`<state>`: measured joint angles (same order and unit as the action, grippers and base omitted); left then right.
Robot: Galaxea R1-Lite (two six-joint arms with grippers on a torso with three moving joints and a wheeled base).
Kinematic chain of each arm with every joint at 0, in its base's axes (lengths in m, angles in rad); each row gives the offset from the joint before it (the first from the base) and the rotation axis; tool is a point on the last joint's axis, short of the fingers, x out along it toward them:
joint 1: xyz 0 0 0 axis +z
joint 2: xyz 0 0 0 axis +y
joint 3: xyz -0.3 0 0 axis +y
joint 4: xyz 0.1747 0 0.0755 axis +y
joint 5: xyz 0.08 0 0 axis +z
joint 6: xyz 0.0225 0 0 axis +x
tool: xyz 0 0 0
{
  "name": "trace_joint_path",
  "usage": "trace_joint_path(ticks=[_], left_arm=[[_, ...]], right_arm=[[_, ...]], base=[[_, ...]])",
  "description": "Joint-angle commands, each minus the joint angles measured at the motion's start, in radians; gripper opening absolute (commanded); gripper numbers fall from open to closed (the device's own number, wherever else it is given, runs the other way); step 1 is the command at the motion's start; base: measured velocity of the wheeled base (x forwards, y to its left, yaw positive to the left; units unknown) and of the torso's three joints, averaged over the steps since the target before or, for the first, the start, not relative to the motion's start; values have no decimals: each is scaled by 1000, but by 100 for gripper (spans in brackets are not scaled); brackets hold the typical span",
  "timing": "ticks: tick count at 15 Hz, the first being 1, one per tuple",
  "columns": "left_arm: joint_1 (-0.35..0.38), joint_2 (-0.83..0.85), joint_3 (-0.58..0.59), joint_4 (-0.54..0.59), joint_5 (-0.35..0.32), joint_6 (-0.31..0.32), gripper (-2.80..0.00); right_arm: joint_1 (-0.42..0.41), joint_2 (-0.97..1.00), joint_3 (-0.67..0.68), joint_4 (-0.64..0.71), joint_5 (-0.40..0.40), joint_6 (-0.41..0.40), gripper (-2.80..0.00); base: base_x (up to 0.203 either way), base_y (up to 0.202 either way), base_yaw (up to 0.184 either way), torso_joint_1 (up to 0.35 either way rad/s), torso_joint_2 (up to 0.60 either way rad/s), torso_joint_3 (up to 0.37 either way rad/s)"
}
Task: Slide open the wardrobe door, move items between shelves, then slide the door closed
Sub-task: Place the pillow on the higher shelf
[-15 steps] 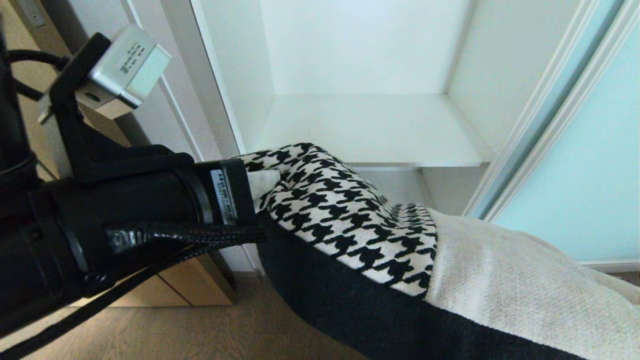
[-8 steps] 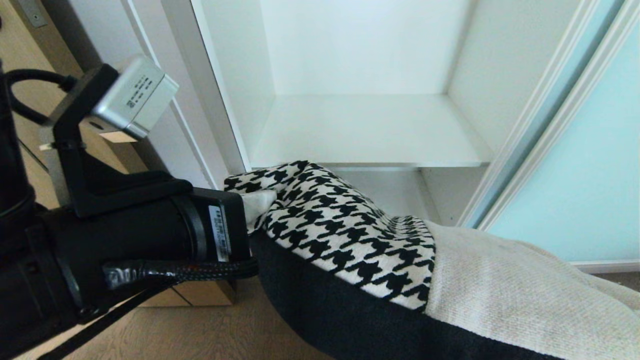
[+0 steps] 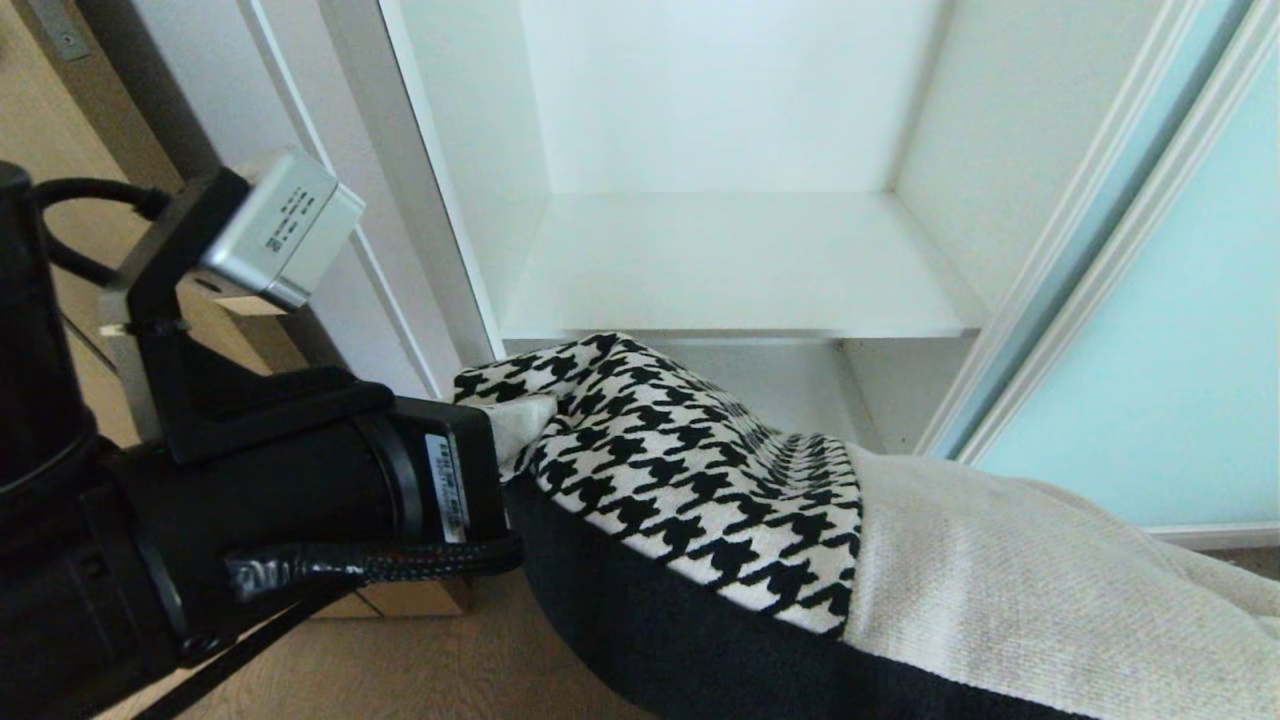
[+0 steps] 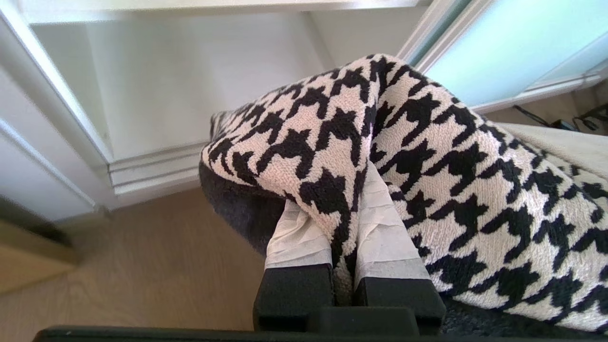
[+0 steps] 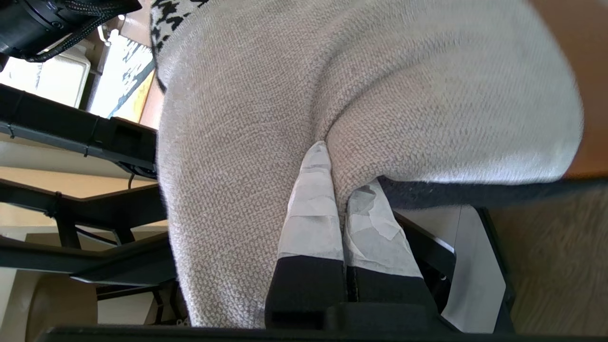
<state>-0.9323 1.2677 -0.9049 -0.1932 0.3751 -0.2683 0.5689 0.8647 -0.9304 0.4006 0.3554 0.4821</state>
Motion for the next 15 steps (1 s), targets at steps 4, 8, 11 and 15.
trace_joint_path(ticks=[4,8,11,15], left_arm=[[1,2,1,-2,2,-2,-280],[0,1,4,-3,1,-2,-280],[0,12,-13,-3,5,-2,-280],[7,58,-91,-3,18,-7,-280]], right_arm=[[1,10,-5,0,2,3,-280],[1,10,-7,-6,2,3,-280],[2,11,-14,-13,2,3,-280],[0,52,-75,-24,-4,1,-280]], base=[[186,0,-1,7,1,2],[191,0,0,4,4,2],[41,0,1,2,1,0],[0,0,0,0,0,0]])
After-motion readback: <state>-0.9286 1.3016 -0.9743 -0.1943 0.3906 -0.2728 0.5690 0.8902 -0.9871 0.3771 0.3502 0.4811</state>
